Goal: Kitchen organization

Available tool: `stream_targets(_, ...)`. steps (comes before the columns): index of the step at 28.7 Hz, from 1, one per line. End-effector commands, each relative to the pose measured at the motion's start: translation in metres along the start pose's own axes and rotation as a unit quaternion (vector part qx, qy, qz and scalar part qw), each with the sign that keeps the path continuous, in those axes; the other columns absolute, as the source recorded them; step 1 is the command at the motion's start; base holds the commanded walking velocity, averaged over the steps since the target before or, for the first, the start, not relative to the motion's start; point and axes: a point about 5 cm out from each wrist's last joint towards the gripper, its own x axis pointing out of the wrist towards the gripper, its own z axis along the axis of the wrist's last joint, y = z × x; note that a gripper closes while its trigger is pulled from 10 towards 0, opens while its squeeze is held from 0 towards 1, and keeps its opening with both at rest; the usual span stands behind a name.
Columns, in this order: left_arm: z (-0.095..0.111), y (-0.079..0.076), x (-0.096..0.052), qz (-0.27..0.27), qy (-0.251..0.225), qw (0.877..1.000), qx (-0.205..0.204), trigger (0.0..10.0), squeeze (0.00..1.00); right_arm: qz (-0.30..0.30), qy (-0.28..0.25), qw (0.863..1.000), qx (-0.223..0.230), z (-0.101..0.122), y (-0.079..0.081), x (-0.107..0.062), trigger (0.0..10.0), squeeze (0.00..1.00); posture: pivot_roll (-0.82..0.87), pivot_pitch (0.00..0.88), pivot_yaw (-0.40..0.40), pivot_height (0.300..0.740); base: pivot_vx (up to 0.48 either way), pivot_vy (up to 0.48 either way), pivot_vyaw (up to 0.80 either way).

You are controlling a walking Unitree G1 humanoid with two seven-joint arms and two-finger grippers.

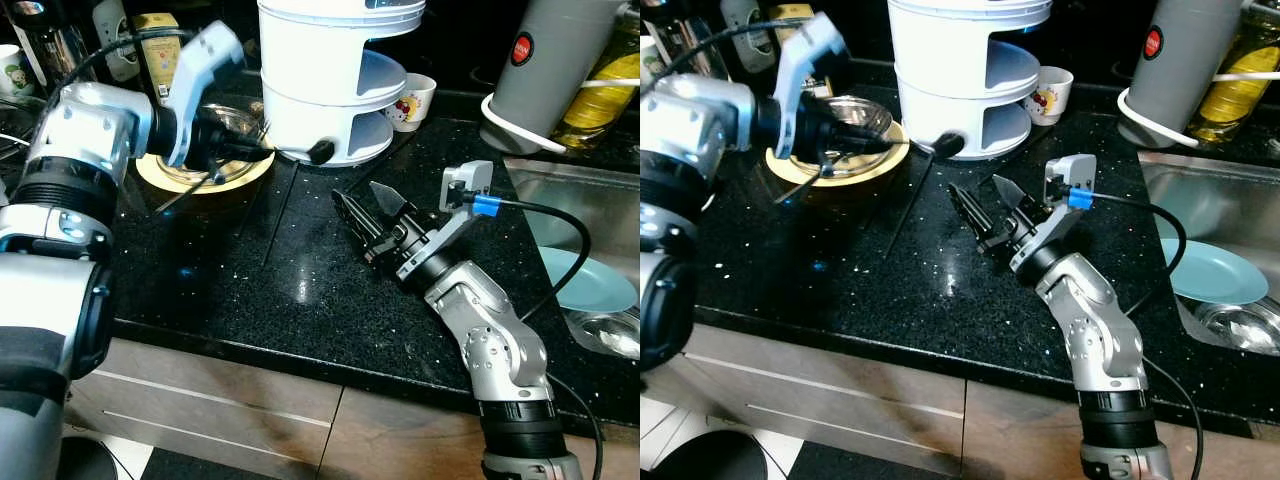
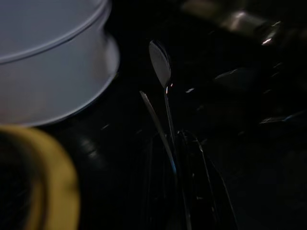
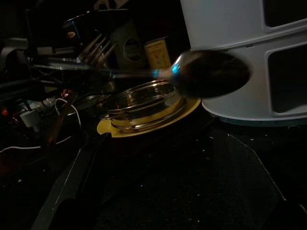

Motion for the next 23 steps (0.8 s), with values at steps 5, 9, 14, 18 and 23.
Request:
stream_targets(5, 0.002, -0.004, 0.035, 0.057, -0.073, 0.996, -0.007, 0.0, 0.00, -0.004, 0.006, 1.000, 0.012, -0.005, -0.001, 0.000, 10.0, 0.00, 0.06, 0.241, 0.003, 0.740, 0.000, 0.000, 0.00)
stream_targets(9, -0.016, -0.002, 0.060, 0.148, -0.082, 0.984, -0.060, 0.0, 0.00, -0.007, 0.005, 1.000, 0.012, -0.005, 0.000, 0.000, 10.0, 0.00, 0.05, 0.244, 0.015, 0.740, 0.000, 0.000, 0.00)
stream_targets(14, -0.032, 0.002, 0.067, 0.209, -0.071, 0.968, -0.122, 0.0, 0.00, -0.009, 0.005, 1.000, 0.012, -0.005, 0.000, -0.001, 10.0, 0.00, 0.05, 0.245, 0.020, 0.740, 0.000, 0.000, 0.00)
stream_targets(18, -0.061, 0.006, 0.071, 0.289, -0.091, 0.916, -0.261, 0.0, 0.00, -0.015, 0.006, 1.000, 0.013, -0.006, 0.000, -0.004, 10.0, 0.00, 0.05, 0.246, 0.028, 0.740, 0.000, 0.000, 0.00)
stream_targets(23, -0.063, 0.006, 0.074, 0.301, -0.106, 0.900, -0.298, 0.0, 0.00, -0.018, 0.006, 1.000, 0.014, -0.006, 0.000, -0.005, 10.0, 0.00, 0.05, 0.246, 0.035, 0.740, 0.000, 0.000, 0.00)
